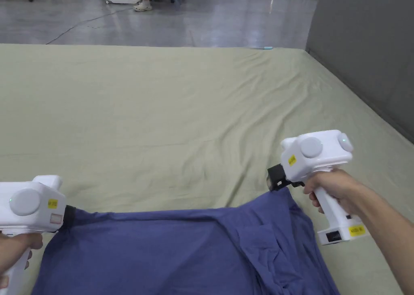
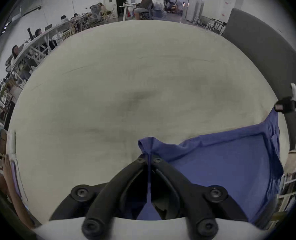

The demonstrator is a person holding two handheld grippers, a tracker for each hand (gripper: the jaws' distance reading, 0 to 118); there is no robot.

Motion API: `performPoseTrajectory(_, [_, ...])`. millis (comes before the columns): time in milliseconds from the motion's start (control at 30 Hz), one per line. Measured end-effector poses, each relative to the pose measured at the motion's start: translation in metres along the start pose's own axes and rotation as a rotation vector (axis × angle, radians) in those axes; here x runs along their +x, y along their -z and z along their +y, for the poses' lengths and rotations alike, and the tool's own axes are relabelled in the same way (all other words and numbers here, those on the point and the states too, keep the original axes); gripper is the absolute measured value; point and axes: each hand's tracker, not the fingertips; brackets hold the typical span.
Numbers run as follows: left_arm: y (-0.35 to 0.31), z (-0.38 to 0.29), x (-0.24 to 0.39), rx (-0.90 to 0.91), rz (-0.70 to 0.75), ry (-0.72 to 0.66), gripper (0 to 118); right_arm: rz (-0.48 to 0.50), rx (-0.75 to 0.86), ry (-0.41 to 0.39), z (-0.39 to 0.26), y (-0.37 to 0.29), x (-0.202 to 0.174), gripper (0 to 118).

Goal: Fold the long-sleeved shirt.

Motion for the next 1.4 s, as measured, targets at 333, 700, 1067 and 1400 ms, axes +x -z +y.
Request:
performPoseTrajectory(333, [-0.016,-0.003,0.002,0.001,0.010,0.009,0,0.018,-0.103,0.041,-0.025,0.002,-0.007,6])
performPoseTrajectory(700, [-0.163,-0.064,0.000,0.138,-0.060,0.050,0,0.098,0.182,-0.064,-0.145,-0.187,-0.012,6])
performPoseTrajectory(1067, [-0.162,-0.197,-0.012,-0.124,-0.092,0.133,0,0.101,0.087,-0.153,-0.307,-0.205,-0.035,6])
performPoseTrajectory(1400, [-0.125,-0.224,-0.002,-0.167,-0.078,0.132,15,-0.016,-0.006,-0.259,-0.320,-0.142,-0.045,44])
